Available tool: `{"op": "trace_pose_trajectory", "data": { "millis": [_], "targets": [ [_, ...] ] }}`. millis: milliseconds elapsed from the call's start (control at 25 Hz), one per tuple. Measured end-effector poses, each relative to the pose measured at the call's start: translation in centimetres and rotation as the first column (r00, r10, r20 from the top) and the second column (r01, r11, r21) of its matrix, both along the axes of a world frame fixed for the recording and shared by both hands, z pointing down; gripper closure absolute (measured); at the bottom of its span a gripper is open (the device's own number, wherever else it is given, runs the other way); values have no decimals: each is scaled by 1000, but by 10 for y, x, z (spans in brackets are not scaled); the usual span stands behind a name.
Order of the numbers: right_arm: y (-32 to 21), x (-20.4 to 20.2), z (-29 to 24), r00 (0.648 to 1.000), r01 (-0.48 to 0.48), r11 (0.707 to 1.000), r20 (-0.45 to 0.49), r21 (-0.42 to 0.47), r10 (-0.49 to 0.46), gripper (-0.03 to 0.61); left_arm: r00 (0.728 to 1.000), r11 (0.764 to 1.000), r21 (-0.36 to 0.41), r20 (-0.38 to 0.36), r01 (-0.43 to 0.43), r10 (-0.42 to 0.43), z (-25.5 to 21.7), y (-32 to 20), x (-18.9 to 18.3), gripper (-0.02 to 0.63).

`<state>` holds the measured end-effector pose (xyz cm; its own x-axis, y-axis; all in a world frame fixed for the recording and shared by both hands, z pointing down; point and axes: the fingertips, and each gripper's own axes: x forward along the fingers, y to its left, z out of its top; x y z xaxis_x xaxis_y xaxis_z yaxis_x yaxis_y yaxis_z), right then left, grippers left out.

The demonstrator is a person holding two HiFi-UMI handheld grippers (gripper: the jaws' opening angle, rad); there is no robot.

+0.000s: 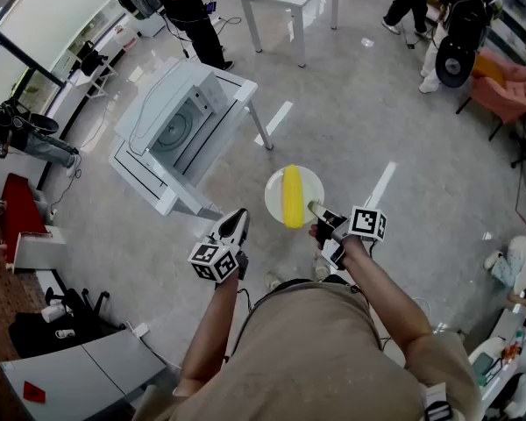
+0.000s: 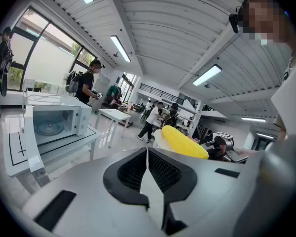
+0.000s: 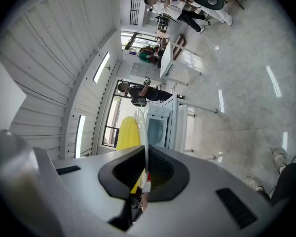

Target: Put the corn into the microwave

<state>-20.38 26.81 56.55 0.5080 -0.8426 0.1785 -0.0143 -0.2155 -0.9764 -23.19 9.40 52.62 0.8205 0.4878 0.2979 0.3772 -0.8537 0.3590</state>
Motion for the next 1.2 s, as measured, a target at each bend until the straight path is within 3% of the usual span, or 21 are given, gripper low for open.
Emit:
{"op": "trace_pose_trajectory", "data": {
  "millis": [560,880,1200],
  "targets": [
    [29,8,-3,998,67,998,-11,15,-67,566,998,998,7,-19,57,-57,-5,35,0,612],
    [48,15,0,992,119,991,38,65,-122,565,994,994,5,-22,106,-106,5,56,-3,612],
    [35,39,-2,990,139,989,27,48,-140,566,992,992,-5,-2,129,-129,9,39,13,612]
  ]
}}
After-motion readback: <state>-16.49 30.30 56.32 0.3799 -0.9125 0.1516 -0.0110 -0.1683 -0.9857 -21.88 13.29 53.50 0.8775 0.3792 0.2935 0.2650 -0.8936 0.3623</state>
